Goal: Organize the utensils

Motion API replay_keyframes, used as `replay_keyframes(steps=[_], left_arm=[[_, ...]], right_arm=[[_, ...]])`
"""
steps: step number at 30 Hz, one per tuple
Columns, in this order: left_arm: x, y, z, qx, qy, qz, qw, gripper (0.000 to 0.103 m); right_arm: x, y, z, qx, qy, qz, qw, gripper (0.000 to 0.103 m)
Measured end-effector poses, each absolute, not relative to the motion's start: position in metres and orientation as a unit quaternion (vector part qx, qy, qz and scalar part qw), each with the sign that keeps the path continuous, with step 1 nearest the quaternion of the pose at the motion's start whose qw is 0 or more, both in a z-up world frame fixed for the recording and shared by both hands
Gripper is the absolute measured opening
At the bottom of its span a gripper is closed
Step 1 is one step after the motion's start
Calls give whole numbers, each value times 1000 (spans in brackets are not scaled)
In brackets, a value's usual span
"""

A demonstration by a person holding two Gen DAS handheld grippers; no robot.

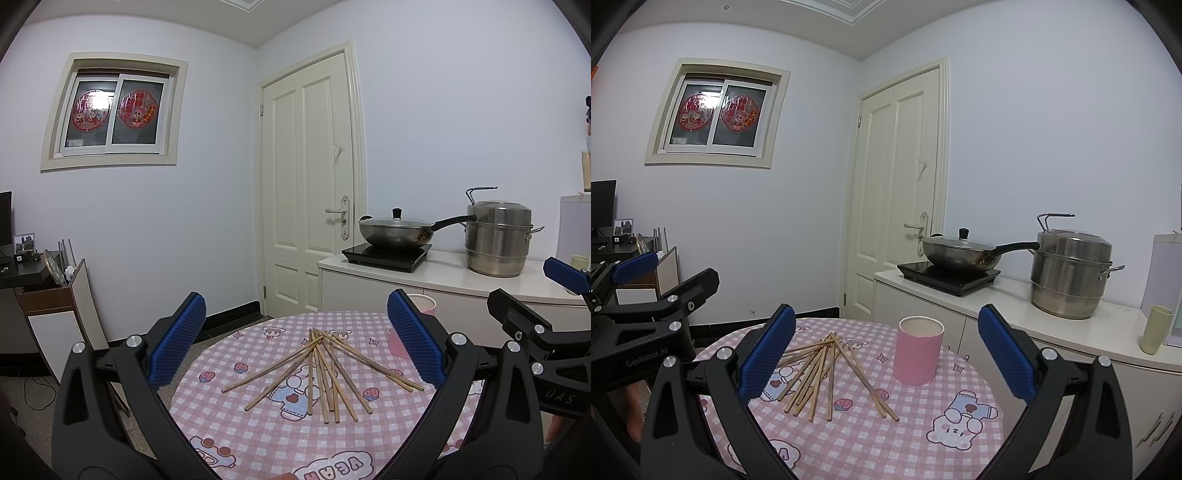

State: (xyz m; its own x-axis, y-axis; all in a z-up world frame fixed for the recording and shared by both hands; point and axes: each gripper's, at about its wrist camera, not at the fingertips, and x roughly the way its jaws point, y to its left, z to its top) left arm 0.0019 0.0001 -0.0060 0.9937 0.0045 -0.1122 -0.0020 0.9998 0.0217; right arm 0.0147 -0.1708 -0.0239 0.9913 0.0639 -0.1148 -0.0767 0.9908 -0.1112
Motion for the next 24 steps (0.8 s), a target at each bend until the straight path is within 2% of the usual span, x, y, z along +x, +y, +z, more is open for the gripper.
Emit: replay_keyframes(steps=[24], left_arm=[[3, 1, -11, 12, 59, 1, 998, 97]], right_arm=[[15, -171, -22, -58, 57, 36, 996, 96]])
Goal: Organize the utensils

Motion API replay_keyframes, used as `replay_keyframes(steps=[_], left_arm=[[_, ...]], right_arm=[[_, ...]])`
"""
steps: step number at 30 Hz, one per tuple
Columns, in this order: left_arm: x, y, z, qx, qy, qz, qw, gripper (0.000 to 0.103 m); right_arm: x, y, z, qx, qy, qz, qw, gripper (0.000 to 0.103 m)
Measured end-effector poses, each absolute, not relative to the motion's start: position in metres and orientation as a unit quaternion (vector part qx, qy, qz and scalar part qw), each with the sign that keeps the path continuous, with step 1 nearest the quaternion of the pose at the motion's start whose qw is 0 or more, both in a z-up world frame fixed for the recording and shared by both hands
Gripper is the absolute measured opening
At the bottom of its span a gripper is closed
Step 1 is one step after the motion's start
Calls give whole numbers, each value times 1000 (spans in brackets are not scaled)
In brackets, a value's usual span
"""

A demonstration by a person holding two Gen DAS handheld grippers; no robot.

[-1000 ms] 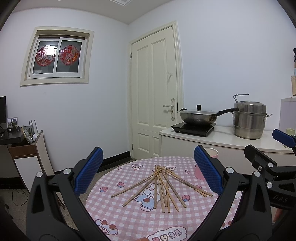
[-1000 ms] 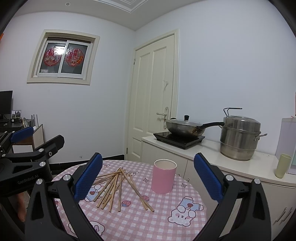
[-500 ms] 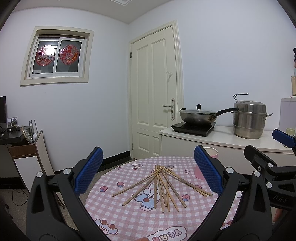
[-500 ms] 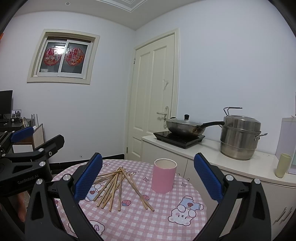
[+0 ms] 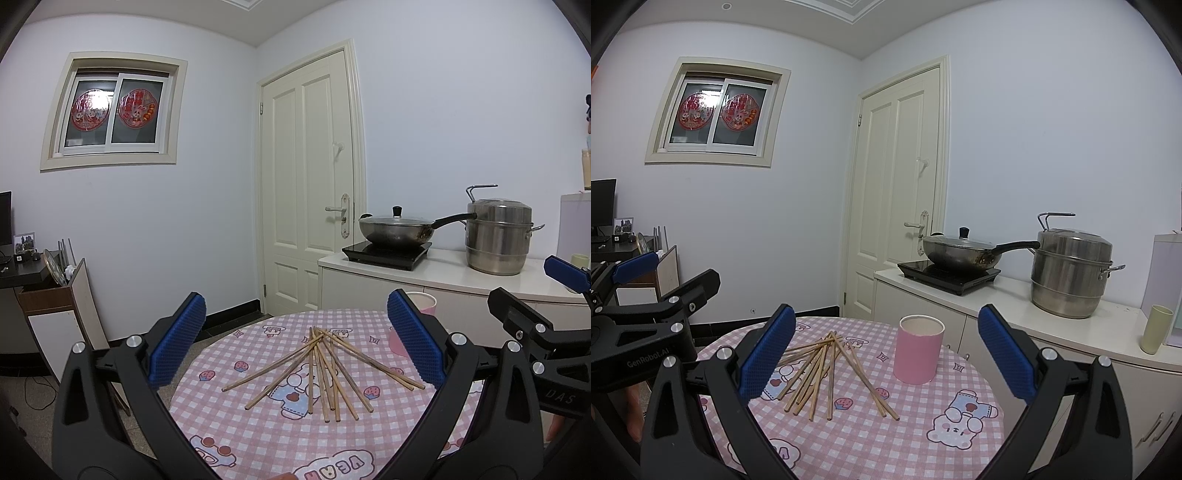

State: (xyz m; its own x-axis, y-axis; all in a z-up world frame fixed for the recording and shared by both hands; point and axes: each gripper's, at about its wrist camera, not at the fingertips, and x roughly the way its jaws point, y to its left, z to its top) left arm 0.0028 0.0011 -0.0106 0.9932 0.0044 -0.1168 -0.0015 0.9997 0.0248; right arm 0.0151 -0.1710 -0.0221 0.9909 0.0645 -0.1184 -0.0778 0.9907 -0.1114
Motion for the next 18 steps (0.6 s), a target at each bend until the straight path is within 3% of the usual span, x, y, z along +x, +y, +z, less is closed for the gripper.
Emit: replay_keyframes(steps=[18], left_arm=[[4, 3, -13, 16, 66, 1, 998, 97]], right_arm=[[19, -170, -34, -58, 63, 36, 996, 96]])
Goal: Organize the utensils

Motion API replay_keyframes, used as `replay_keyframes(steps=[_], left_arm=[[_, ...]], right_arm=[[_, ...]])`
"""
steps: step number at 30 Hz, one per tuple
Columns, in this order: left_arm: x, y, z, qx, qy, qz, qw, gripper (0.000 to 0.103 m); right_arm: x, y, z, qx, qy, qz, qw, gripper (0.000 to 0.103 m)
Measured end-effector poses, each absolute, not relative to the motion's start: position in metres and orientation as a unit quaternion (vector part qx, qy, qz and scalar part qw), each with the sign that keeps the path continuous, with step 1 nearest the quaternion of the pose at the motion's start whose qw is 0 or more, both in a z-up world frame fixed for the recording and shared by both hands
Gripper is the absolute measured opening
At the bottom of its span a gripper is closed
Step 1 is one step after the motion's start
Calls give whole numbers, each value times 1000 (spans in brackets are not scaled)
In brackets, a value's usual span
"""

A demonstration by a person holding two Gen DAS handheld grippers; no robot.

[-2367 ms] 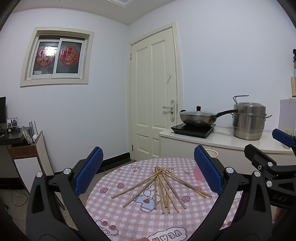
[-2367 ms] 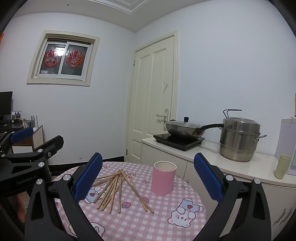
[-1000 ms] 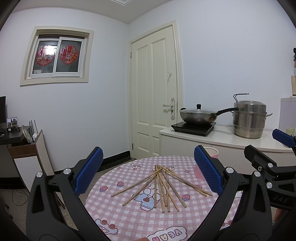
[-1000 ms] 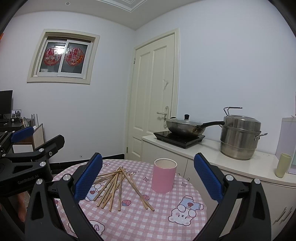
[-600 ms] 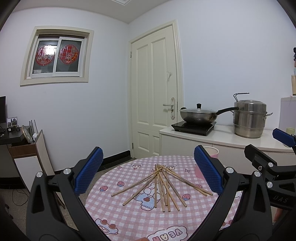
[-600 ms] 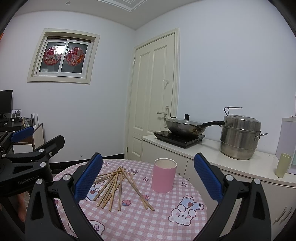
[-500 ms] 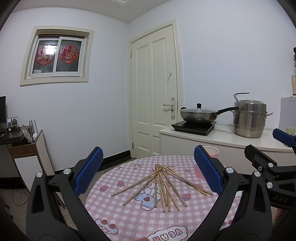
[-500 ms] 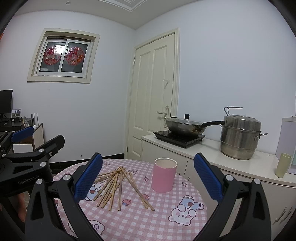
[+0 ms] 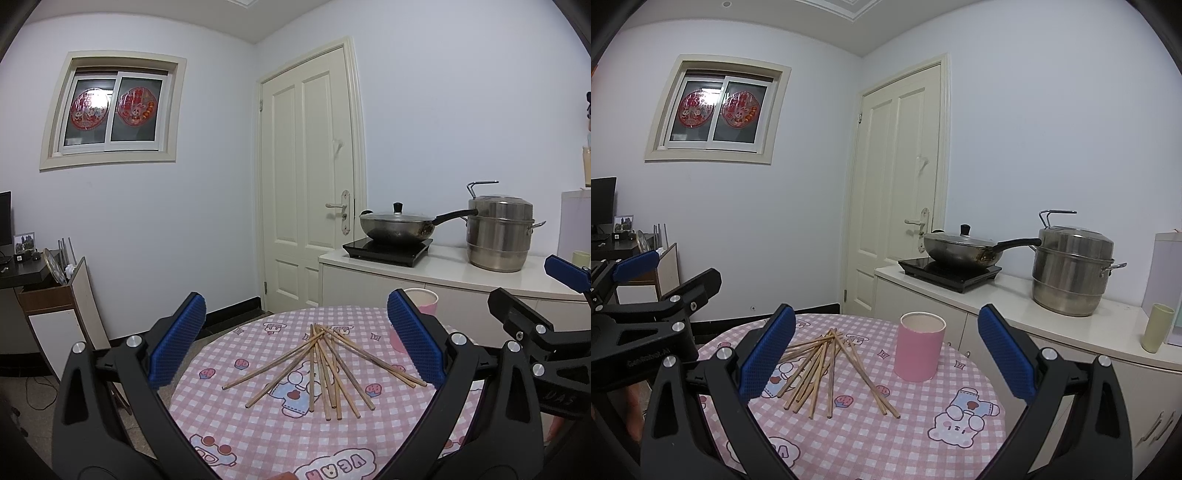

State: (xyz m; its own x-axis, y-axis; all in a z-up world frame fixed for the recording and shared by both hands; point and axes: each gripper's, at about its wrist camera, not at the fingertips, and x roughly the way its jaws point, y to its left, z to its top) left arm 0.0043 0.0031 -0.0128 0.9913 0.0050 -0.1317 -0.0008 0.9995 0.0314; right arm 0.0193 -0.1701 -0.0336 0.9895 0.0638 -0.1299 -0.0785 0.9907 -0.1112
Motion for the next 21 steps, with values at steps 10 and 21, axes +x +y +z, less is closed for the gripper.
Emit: replay_keyframes(steps=[10, 21], left_arm=[[15, 7, -18, 22, 83, 6, 996, 97], [59, 22, -43, 30, 149, 8, 988, 97]], right_arm=[[30, -167, -35, -53, 82, 56, 994, 95], [69, -157, -52, -68, 138, 68, 986, 96]])
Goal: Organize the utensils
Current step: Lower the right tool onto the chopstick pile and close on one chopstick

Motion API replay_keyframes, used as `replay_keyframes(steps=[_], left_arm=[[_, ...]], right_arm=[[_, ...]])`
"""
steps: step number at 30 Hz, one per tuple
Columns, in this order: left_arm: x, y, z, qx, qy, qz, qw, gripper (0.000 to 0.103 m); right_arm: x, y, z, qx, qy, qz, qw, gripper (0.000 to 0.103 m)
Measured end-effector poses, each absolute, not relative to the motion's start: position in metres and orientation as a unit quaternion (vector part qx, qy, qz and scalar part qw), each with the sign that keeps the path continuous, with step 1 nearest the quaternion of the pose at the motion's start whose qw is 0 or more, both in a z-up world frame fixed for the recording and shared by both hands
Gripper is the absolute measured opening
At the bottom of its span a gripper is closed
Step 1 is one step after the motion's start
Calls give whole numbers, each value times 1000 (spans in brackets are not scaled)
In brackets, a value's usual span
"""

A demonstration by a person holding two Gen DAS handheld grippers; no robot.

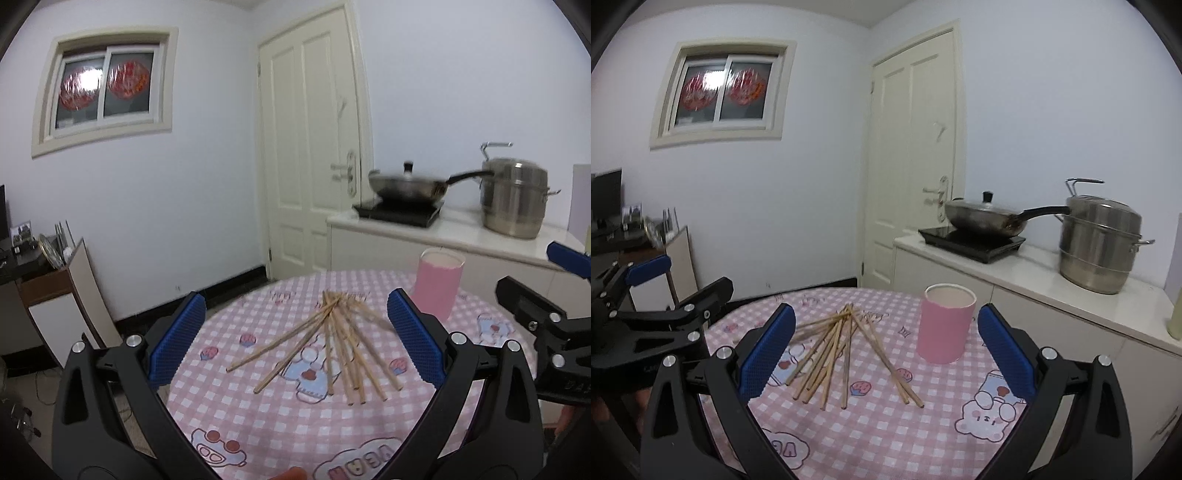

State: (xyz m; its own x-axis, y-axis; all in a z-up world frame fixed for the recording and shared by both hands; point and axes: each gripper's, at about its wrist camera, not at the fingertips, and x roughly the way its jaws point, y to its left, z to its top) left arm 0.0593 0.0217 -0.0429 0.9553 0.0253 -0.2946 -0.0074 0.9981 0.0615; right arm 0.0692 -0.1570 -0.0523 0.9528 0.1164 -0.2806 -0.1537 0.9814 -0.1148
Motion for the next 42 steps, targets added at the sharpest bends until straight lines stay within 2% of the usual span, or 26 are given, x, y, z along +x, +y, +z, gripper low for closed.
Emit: replay_keyframes(steps=[11, 16, 21, 24, 29, 31, 34, 40, 42], left_arm=[[129, 66, -104, 63, 277, 15, 959, 97], [161, 74, -113, 64, 314, -18, 947, 97], [201, 68, -117, 84, 339, -46, 936, 97], [229, 63, -122, 100, 358, -62, 926, 96], [265, 53, -128, 107, 385, -101, 911, 88], [276, 51, -132, 111, 397, -115, 904, 77], [294, 45, -139, 114, 416, -125, 893, 70], [307, 30, -147, 135, 423, -149, 883, 66], [312, 27, -150, 143, 430, -146, 879, 60]], right_arm=[[136, -137, -95, -116, 223, 84, 964, 96], [166, -124, -109, -143, 245, 99, 954, 95], [208, -116, -119, -169, 276, 114, 939, 76], [229, -113, -125, -187, 296, 121, 929, 68], [258, -116, -134, -196, 325, 120, 917, 63], [266, -117, -137, -195, 333, 123, 914, 63], [274, -116, -139, -195, 342, 129, 910, 63], [287, -115, -142, -191, 355, 138, 905, 63], [290, -115, -142, -191, 357, 139, 904, 63]])
